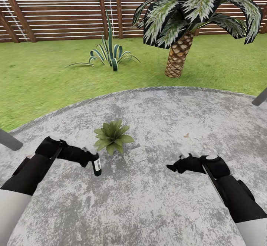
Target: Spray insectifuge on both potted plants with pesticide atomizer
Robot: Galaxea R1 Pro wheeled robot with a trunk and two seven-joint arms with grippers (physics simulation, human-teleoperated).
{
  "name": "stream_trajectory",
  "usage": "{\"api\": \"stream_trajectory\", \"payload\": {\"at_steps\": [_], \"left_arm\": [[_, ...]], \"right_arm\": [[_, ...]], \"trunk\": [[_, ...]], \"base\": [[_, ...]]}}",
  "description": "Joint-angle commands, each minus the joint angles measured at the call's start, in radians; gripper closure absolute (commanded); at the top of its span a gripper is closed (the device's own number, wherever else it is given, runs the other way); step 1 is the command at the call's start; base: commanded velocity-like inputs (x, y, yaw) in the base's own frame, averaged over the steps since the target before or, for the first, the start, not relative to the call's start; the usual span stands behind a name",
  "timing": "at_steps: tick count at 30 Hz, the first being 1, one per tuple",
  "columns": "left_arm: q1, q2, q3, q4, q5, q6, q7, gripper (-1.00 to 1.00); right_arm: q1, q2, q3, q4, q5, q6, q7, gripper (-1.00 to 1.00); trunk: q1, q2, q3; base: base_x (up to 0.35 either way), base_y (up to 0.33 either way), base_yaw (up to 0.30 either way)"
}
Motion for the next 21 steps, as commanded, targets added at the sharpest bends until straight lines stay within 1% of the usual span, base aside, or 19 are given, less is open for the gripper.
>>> {"api": "stream_trajectory", "payload": {"at_steps": [1,2,3,4,5,6,7,8,9,10,11,12,13,14,15,16,18,19,21], "left_arm": [[0.000,0.000,0.024,-0.001,-0.033,0.020,-0.008,1.00],[0.000,-0.001,0.045,-0.001,-0.069,0.039,-0.007,1.00],[-0.001,-0.001,0.054,0.000,-0.094,0.053,-0.007,1.00],[-0.001,-0.002,0.062,0.002,-0.133,0.070,-0.007,1.00],[-0.001,-0.003,0.065,0.004,-0.156,0.077,-0.007,1.00],[-0.003,-0.003,0.067,0.006,-0.177,0.082,-0.007,1.00],[-0.005,-0.004,0.069,0.009,-0.206,0.087,-0.007,1.00],[-0.007,-0.004,0.070,0.015,-0.222,0.090,-0.008,1.00],[-0.009,-0.004,0.070,0.033,-0.234,0.092,-0.008,1.00],[-0.014,-0.004,0.071,0.084,-0.245,0.094,-0.008,1.00],[-0.026,-0.004,0.071,0.142,-0.249,0.095,-0.008,1.00],[-0.054,-0.004,0.071,0.231,-0.253,0.095,-0.008,1.00],[-0.095,-0.004,0.071,0.346,-0.255,0.096,-0.008,1.00],[-0.141,-0.005,0.070,0.443,-0.256,0.096,-0.008,1.00],[-0.168,-0.007,0.069,0.490,-0.256,0.096,-0.008,1.00],[-0.181,-0.007,0.069,0.513,-0.256,0.096,-0.008,1.00],[-0.242,-0.008,0.068,0.607,-0.257,0.096,-0.008,1.00],[-0.282,-0.009,0.066,0.664,-0.258,0.096,-0.008,1.00],[-0.314,-0.009,0.065,0.710,-0.258,0.096,-0.008,1.00]], "right_arm": [[0.000,0.000,-0.006,0.044,0.009,0.003,-0.007,-1.00],[0.000,0.000,-0.036,0.093,0.009,0.003,-0.015,-1.00],[0.000,0.000,-0.070,0.126,0.009,0.004,-0.017,-1.00],[0.000,0.002,-0.144,0.176,0.008,0.004,-0.020,-1.00],[0.000,0.012,-0.229,0.226,0.009,0.004,-0.022,-1.00],[0.000,0.016,-0.255,0.243,0.009,0.004,-0.023,-1.00],[0.000,0.025,-0.317,0.294,0.010,0.003,-0.024,-1.00],[0.000,0.028,-0.343,0.323,0.011,0.001,-0.025,-1.00],[0.000,0.030,-0.361,0.346,0.011,-0.001,-0.025,-1.00],[0.000,0.032,-0.376,0.367,0.011,-0.004,-0.026,-1.00],[0.000,0.033,-0.382,0.375,0.011,-0.005,-0.026,-1.00],[0.000,0.034,-0.388,0.382,0.011,-0.006,-0.033,-1.00],[0.000,0.035,-0.391,0.387,0.011,-0.008,-0.081,-1.00],[0.000,0.035,-0.392,0.400,0.010,-0.013,-0.173,-1.00],[-0.001,0.035,-0.393,0.409,0.008,-0.021,-0.227,-1.00],[-0.001,0.035,-0.393,0.413,0.008,-0.027,-0.253,-1.00],[-0.002,0.035,-0.392,0.422,0.006,-0.072,-0.329,-1.00],[-0.003,0.035,-0.392,0.426,0.006,-0.098,-0.355,-1.00],[-0.003,0.035,-0.391,0.428,0.006,-0.111,-0.366,-1.00]], "trunk": [[0.000,0.000,-0.001],[0.000,0.000,-0.001],[0.000,0.000,-0.001],[0.000,0.000,-0.001],[0.000,0.000,-0.001],[0.000,0.000,-0.001],[0.000,0.000,-0.001],[0.000,0.000,-0.001],[0.000,0.000,-0.001],[0.000,0.000,-0.001],[0.000,0.000,-0.001],[0.000,0.000,-0.001],[0.000,0.000,-0.001],[0.000,0.000,-0.001],[0.000,0.000,-0.001],[0.000,0.000,-0.001],[0.000,0.000,-0.001],[0.000,0.000,-0.001],[0.000,0.000,-0.001]], "base": [[0.000,0.000,0.000],[0.000,0.000,0.000],[0.000,0.000,0.000],[0.000,0.000,0.000],[0.000,0.000,0.000],[0.000,0.000,0.000],[0.000,0.000,0.000],[0.000,0.000,0.000],[0.000,0.000,0.000],[0.000,0.000,0.000],[0.000,0.000,0.000],[0.000,0.000,0.000],[0.000,0.000,0.000],[0.000,0.000,0.000],[0.000,0.000,0.000],[0.000,0.000,0.000],[0.000,0.000,0.000],[0.000,0.000,0.000],[0.000,0.000,0.000]]}}
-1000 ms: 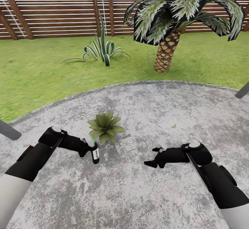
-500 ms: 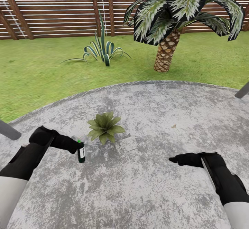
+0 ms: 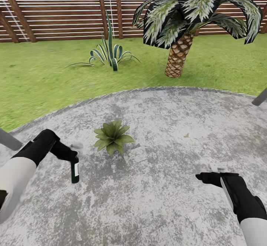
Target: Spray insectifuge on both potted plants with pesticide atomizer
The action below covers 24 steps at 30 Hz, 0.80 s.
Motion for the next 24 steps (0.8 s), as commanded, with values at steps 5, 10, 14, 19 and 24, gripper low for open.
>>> {"api": "stream_trajectory", "payload": {"at_steps": [5,10,14,19,24], "left_arm": [[-0.062,0.001,-0.005,0.073,-0.009,0.007,-0.013,1.00],[-0.070,0.001,-0.004,0.082,-0.009,0.007,-0.015,1.00],[-0.070,0.000,-0.006,0.083,-0.009,0.007,-0.017,1.00],[-0.070,-0.004,-0.006,0.085,-0.009,0.007,-0.019,1.00],[-0.070,-0.004,-0.006,0.085,-0.009,0.007,-0.018,1.00]], "right_arm": [[-0.001,0.000,-0.001,0.000,0.010,-0.009,0.001,-1.00],[-0.001,-0.001,-0.001,-0.001,0.005,-0.009,0.001,-1.00],[-0.001,-0.001,-0.001,-0.001,0.004,-0.004,0.001,-1.00],[-0.001,-0.001,-0.001,-0.001,0.004,-0.002,0.001,-1.00],[-0.001,-0.001,-0.001,-0.001,0.004,-0.001,0.001,-1.00]], "trunk": [[0.000,0.000,-0.001],[0.000,0.000,-0.001],[0.000,0.000,-0.001],[0.000,0.000,-0.001],[0.000,0.000,-0.001]], "base": [[0.000,0.000,0.000],[0.000,0.000,0.000],[0.006,0.000,0.000],[0.214,0.053,0.000],[0.323,0.100,0.000]]}}
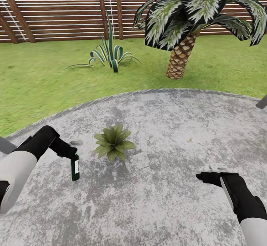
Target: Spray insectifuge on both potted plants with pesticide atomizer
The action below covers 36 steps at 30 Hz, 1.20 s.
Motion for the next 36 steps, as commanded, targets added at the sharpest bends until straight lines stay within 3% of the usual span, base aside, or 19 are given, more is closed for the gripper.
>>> {"api": "stream_trajectory", "payload": {"at_steps": [1,7,17,25,29,31,32,36], "left_arm": [[0.000,0.001,-0.003,-0.002,-0.008,0.007,-0.010,1.00],[0.000,-0.001,-0.004,-0.002,-0.008,0.007,-0.010,1.00],[0.013,-0.001,-0.008,-0.003,-0.008,0.007,-0.009,1.00],[0.022,-0.001,-0.012,-0.003,-0.008,0.007,-0.008,1.00],[0.030,-0.004,-0.109,-0.004,-0.008,0.007,-0.009,1.00],[0.040,-0.020,-0.156,-0.005,-0.008,0.007,-0.010,1.00],[0.095,-0.159,-0.316,-0.005,-0.008,0.006,-0.010,1.00],[0.095,-0.158,-0.316,-0.005,-0.008,0.006,-0.010,1.00]], "right_arm": [[-0.001,0.001,-0.002,-0.002,0.010,0.004,0.009,-1.00],[-0.001,0.001,-0.002,-0.002,0.010,0.005,0.009,-1.00],[-0.001,0.001,-0.001,-0.002,0.010,0.005,0.009,-1.00],[-0.001,0.001,-0.001,-0.002,0.010,0.006,0.009,-1.00],[-0.001,0.001,-0.001,-0.002,0.010,0.006,0.009,-1.00],[-0.001,0.001,-0.001,-0.002,0.010,0.006,0.009,-1.00],[-0.001,0.001,-0.001,-0.002,0.010,0.005,0.009,-1.00],[-0.001,0.000,-0.001,-0.002,0.010,0.005,0.009,-1.00]], "trunk": [[0.001,0.000,-0.001],[0.001,0.000,-0.001],[0.001,0.000,0.003],[0.001,0.000,0.003],[0.001,0.000,0.003],[0.001,0.000,0.003],[0.001,0.000,0.003],[0.001,0.000,0.003]], "base": [[0.335,0.105,0.000],[0.337,0.091,-0.016],[0.324,0.007,-0.213],[0.093,0.000,-0.030],[0.003,0.000,-0.001],[0.000,0.000,0.000],[0.000,0.000,0.000],[0.000,0.000,0.000]]}}
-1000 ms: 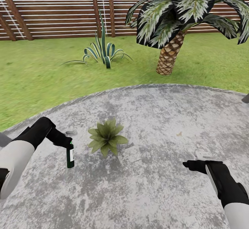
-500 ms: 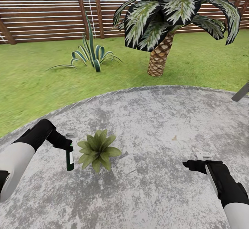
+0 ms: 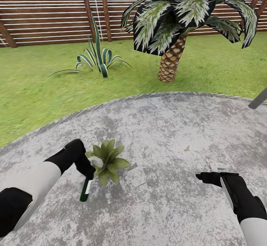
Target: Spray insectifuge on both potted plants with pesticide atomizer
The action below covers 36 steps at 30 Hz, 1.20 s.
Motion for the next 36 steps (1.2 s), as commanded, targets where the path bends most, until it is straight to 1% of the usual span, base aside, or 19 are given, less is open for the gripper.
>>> {"api": "stream_trajectory", "payload": {"at_steps": [1,9,17,21,27,30,34,36], "left_arm": [[0.000,0.001,-0.003,-0.002,-0.008,0.007,-0.010,1.00],[0.000,0.001,-0.001,-0.003,-0.008,0.007,-0.011,1.00],[0.000,0.001,-0.004,-0.005,-0.008,0.007,-0.012,1.00],[0.000,0.001,-0.004,-0.005,-0.008,0.006,-0.012,1.00],[0.000,0.002,0.000,-0.005,-0.008,0.007,-0.012,1.00],[0.000,0.002,0.000,-0.005,-0.008,0.007,-0.012,1.00],[0.000,0.002,-0.002,-0.005,-0.008,0.008,-0.012,1.00],[0.000,0.002,-0.004,-0.005,-0.008,0.007,-0.010,1.00]], "right_arm": [[0.000,0.000,-0.002,-0.001,0.010,0.004,0.009,-1.00],[0.000,0.000,-0.002,-0.001,0.010,0.004,0.009,-1.00],[0.000,0.000,-0.002,-0.001,0.010,0.004,0.008,-1.00],[0.000,0.000,-0.002,-0.001,0.011,0.004,0.009,-1.00],[0.000,0.000,-0.002,-0.001,0.012,0.004,0.009,-1.00],[0.000,0.000,-0.002,-0.001,0.012,0.004,0.008,-1.00],[0.000,0.000,-0.002,-0.001,0.012,0.004,0.009,-1.00],[0.000,0.000,-0.002,-0.001,0.012,0.004,0.009,-1.00]], "trunk": [[0.000,0.000,-0.001],[0.000,0.000,-0.001],[0.000,0.000,-0.001],[0.000,0.000,-0.001],[0.000,0.000,-0.001],[0.000,0.000,-0.001],[0.000,0.000,-0.001],[0.000,0.000,-0.001]], "base": [[0.000,0.000,0.000],[0.010,0.011,0.000],[0.019,0.254,0.000],[0.000,0.118,-0.004],[0.000,0.020,-0.187],[0.000,0.193,-0.177],[0.000,0.270,-0.030],[0.000,0.090,-0.004]]}}
